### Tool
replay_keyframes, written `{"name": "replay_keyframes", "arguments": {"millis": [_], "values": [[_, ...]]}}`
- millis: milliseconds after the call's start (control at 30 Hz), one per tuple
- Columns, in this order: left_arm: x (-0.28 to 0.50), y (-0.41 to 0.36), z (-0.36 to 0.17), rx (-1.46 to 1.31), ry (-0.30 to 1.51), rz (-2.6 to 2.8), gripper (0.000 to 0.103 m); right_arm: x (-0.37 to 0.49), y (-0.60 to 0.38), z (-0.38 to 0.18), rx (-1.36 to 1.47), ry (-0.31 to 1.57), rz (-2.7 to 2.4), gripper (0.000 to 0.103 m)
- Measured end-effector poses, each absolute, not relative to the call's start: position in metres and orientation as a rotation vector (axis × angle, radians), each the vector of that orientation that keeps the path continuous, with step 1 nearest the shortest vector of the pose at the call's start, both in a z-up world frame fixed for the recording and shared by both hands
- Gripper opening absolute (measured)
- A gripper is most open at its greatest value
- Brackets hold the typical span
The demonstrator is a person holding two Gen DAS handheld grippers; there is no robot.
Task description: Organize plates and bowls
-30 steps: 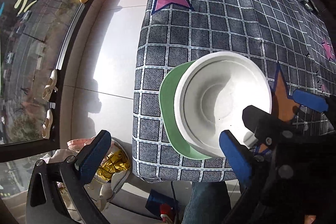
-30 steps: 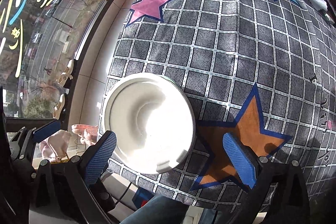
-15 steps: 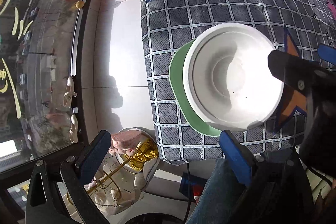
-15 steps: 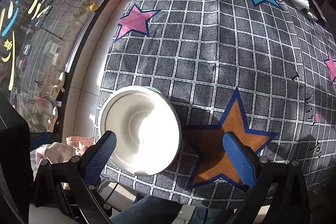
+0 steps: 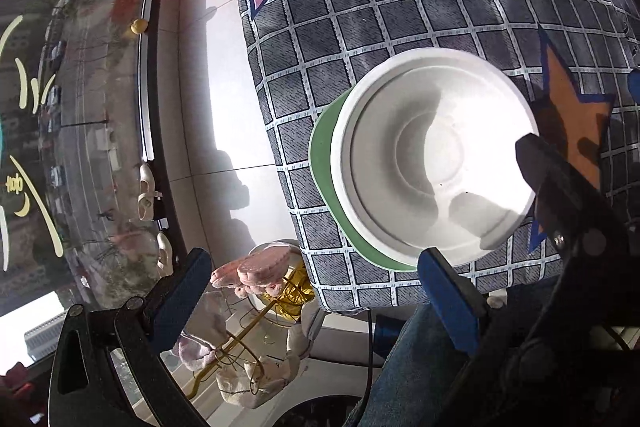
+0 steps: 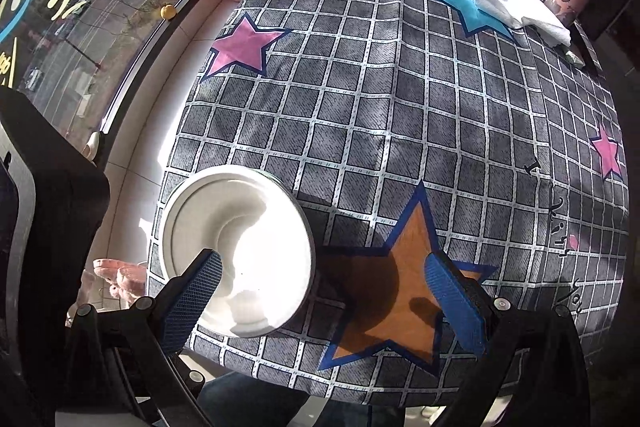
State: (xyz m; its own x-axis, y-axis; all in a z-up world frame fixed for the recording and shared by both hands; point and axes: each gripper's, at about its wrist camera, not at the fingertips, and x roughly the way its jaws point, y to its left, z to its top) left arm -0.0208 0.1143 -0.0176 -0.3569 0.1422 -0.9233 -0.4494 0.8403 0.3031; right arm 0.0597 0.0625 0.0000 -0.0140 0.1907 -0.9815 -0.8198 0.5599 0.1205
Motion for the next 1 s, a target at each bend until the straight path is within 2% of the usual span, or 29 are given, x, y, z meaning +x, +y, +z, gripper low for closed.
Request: {"name": "replay_keyframes", "arguments": {"millis": [533, 1000], "values": [[-0.023, 0.112, -0.004, -0.326, 1.77, 0.637, 0.103, 0.054, 0.067, 0.01, -0.699, 1.324, 0.923, 0.102], [-0.026, 0.102, 0.025, -0.416, 1.589, 0.651, 0.103, 0.063, 0.055, 0.037, -0.721, 1.333, 0.901, 0.102]]}}
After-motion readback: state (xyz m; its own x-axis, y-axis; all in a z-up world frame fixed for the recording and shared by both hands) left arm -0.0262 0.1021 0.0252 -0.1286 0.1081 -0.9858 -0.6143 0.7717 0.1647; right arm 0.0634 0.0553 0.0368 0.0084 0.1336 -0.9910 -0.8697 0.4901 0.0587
